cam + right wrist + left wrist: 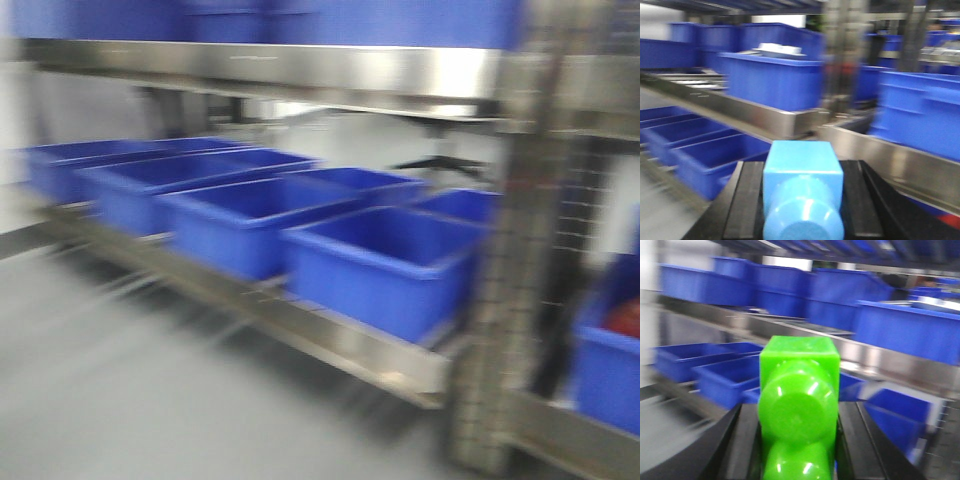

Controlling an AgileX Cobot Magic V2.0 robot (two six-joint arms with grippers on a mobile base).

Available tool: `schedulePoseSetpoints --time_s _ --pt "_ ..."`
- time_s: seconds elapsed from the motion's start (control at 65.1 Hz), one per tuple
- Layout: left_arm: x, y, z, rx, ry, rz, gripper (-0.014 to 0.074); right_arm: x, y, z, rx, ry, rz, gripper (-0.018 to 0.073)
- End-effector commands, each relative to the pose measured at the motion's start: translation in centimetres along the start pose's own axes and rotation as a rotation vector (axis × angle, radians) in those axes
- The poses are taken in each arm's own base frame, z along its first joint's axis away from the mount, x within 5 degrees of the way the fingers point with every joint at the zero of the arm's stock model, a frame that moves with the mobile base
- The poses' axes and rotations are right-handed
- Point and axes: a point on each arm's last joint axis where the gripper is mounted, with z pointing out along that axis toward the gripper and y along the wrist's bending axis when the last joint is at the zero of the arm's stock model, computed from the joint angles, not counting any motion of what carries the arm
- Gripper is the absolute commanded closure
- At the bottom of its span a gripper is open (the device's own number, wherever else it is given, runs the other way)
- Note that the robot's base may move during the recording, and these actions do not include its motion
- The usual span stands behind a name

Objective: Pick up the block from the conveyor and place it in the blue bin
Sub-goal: 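Drive up to the steel shelf with blue bins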

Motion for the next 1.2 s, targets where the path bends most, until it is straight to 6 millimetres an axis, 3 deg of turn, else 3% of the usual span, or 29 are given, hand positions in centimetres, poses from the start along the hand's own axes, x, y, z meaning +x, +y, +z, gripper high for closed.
schedulePoseSetpoints --time_s 0.0,1.182 --pt "-0.16 -0.01 -0.03 0.002 -0.014 -0.008 0.0707 -0.16 -0.04 -0.02 0.004 -0.024 -0.012 0.0721" --pt "-0.16 -0.01 -0.03 0.002 -0.014 -0.008 0.0707 -0.16 -0.04 -0.02 0.004 -0.024 -0.012 0.0721"
